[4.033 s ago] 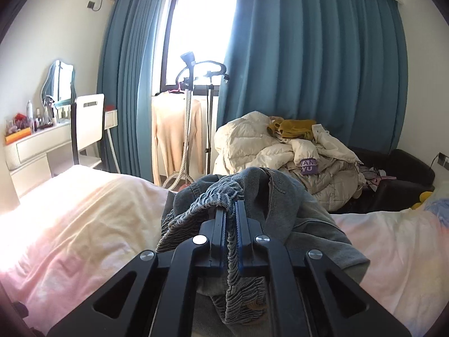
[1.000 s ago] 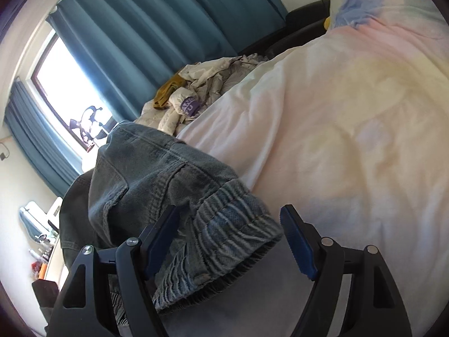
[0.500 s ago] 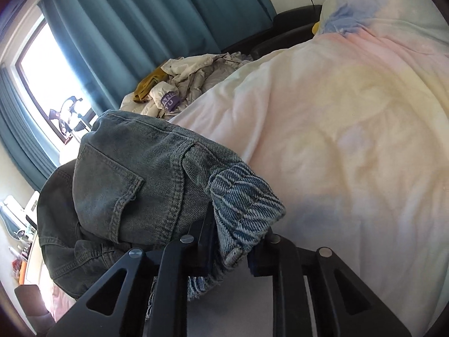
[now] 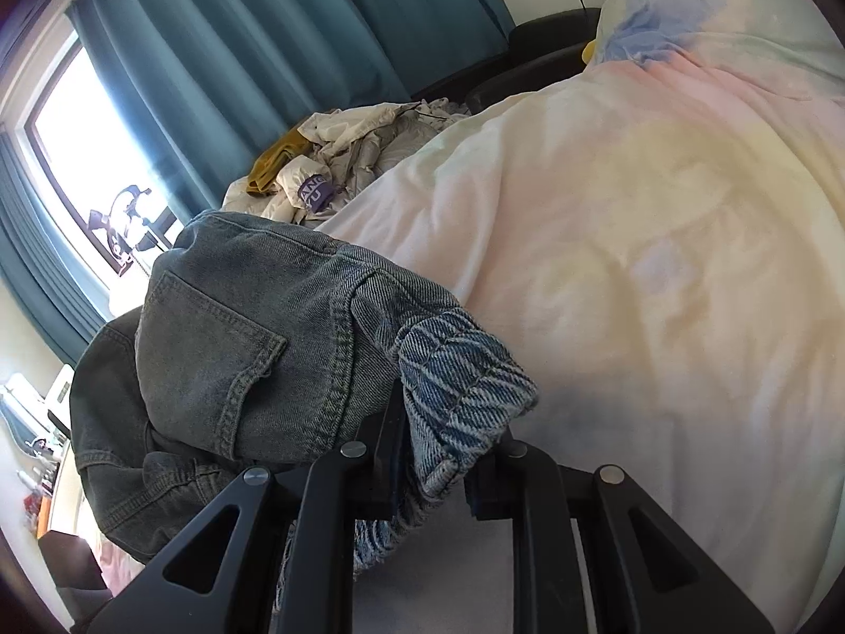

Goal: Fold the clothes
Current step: 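Grasp the denim cuff with the left gripper beside the right gripper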

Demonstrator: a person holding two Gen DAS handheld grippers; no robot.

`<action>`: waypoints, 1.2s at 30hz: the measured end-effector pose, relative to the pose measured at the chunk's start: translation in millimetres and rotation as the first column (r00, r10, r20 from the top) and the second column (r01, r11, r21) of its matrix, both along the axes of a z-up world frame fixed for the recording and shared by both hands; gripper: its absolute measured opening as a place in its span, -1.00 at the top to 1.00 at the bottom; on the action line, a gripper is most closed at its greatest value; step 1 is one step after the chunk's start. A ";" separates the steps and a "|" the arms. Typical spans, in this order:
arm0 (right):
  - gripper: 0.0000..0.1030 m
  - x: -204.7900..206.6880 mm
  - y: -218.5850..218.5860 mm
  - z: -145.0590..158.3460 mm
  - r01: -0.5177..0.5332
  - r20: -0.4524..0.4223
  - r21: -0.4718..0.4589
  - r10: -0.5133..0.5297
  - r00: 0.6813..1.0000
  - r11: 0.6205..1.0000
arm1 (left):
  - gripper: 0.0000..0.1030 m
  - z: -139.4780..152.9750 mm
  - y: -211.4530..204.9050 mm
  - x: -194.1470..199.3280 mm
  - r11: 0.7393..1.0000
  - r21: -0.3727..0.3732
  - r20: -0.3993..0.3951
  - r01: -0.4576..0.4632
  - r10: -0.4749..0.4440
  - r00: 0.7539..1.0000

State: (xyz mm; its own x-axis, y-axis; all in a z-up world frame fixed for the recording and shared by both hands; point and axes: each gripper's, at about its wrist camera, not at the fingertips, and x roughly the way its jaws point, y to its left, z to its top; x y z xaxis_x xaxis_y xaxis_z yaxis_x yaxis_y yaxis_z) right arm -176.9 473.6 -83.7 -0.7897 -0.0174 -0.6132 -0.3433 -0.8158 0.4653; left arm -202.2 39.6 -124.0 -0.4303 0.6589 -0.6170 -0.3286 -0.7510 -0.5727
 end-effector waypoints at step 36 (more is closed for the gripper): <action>0.73 -14.0 149.3 168.0 -0.006 -0.113 0.407 0.057 0.992 0.913 | 0.69 67.0 294.6 81.0 0.966 0.119 -0.133 0.228 -0.212 0.968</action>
State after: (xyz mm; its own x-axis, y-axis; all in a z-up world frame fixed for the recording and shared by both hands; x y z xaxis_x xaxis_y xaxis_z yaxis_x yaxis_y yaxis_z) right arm -190.9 622.9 84.3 -0.8609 0.1865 -0.4734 -0.2771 -0.9522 0.1288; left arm -121.2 334.3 -57.0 -0.3303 0.8179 -0.4712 -0.5487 -0.5726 -0.6092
